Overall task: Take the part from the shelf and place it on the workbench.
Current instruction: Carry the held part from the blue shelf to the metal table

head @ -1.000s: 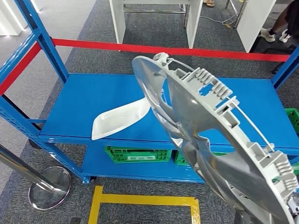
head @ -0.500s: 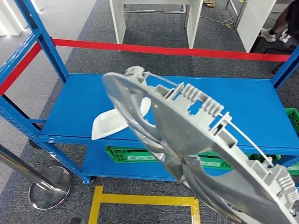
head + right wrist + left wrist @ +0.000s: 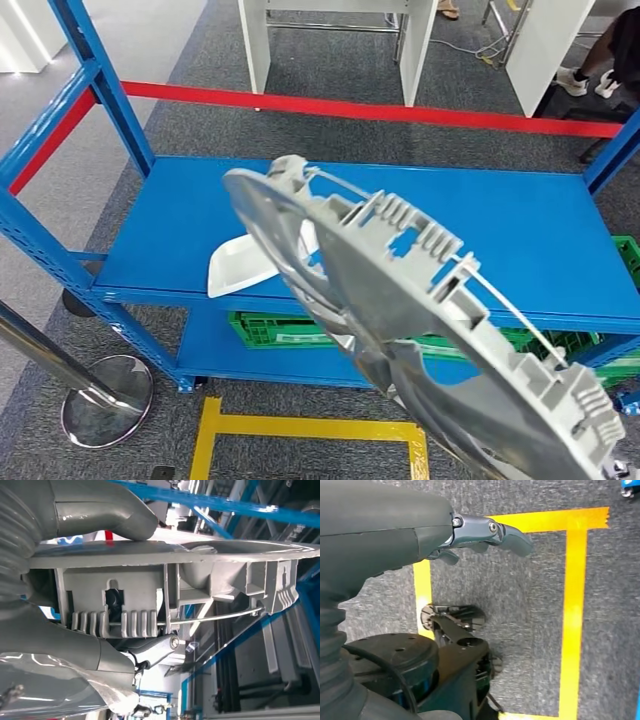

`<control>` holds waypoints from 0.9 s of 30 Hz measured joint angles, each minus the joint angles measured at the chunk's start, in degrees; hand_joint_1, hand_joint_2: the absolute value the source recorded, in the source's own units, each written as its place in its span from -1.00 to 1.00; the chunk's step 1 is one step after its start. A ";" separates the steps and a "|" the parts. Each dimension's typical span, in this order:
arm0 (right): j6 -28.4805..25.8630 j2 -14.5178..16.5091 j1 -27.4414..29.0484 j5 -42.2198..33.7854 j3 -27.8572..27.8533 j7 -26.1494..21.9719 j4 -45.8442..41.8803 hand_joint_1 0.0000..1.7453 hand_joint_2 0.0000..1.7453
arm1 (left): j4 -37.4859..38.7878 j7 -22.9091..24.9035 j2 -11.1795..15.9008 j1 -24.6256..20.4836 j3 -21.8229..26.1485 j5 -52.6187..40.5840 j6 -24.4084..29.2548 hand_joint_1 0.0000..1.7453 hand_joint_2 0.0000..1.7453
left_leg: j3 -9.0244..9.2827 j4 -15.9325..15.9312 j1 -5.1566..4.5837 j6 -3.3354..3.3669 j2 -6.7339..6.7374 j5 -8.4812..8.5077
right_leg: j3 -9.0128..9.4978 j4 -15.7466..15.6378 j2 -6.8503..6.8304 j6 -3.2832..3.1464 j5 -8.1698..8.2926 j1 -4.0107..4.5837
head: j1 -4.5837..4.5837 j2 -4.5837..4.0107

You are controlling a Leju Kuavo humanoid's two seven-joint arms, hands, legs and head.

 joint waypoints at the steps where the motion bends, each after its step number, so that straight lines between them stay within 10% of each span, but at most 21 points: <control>1: -0.57 -0.02 0.01 0.41 0.14 0.00 0.00 1.00 1.00 | 0.02 0.17 0.00 0.07 0.00 0.13 -0.20 -1.00 1.00 | 0.10 0.03 -0.01 -0.02 0.05 -0.11 | -1.70 3.02 -0.04 0.08 -0.58 -0.01 | -0.01 -0.01; 3: -2.28 -0.08 -0.01 1.07 0.49 0.01 0.00 1.00 1.00 | 0.06 0.35 0.01 0.14 0.00 0.26 -0.66 -1.00 1.00 | 0.58 0.08 0.06 -0.21 0.05 -0.56 | -2.42 3.35 -0.14 0.14 1.30 -0.03 | -0.01 0.00; 6: -5.31 -0.14 -0.36 1.60 0.90 0.00 -0.03 1.00 1.00 | 0.13 0.40 0.02 0.16 -0.01 0.34 -1.13 -1.00 1.00 | 1.68 0.52 0.16 -1.12 -0.11 -2.00 | 2.37 -6.54 -0.34 -0.04 6.30 0.03 | 0.11 0.00; 12: -8.92 -0.69 -0.98 3.28 1.77 0.02 -0.55 1.00 1.00 | 0.37 0.55 0.27 -0.05 -0.36 0.44 -1.25 -1.00 1.00 | 1.07 2.65 0.16 -2.79 0.05 -4.28 | 4.76 -9.87 -0.34 -2.30 4.72 0.20 | -0.51 0.00; 16: -9.65 -1.10 -1.52 3.65 2.48 -0.01 -0.80 1.00 1.00 | 0.39 0.70 0.32 0.07 -0.75 0.49 -1.27 -1.00 1.00 | -7.42 16.93 0.60 -3.81 0.09 -9.18 | 5.26 -9.98 -0.59 -3.03 4.13 0.20 | -0.93 -0.01; 18: -9.97 -1.30 -1.63 3.83 2.72 0.02 -0.81 1.00 1.00 | 0.40 0.84 0.33 0.27 -0.91 0.51 -1.27 -1.00 1.00 | -9.80 18.37 0.65 -3.69 0.09 -7.07 | 5.67 -9.98 -0.48 -3.07 3.83 0.29 | -0.96 0.00; 22: -10.25 -1.62 -1.93 3.92 3.00 -0.02 -0.87 1.00 1.00 | 0.46 0.89 0.55 0.26 -1.00 0.52 -1.29 -1.00 1.00 | -6.68 6.20 0.17 -2.12 0.14 1.62 | 6.77 -10.03 -0.38 -2.56 3.25 0.59 | -0.92 -0.01; 27: -10.34 -1.92 -2.06 4.00 3.06 0.02 -0.95 1.00 1.00 | 0.57 0.91 0.58 0.34 -1.03 0.52 -1.32 -1.00 1.00 | -5.79 3.00 0.12 -1.10 0.17 2.30 | 6.29 -9.85 -0.47 -0.93 2.83 0.49 | -0.92 -0.01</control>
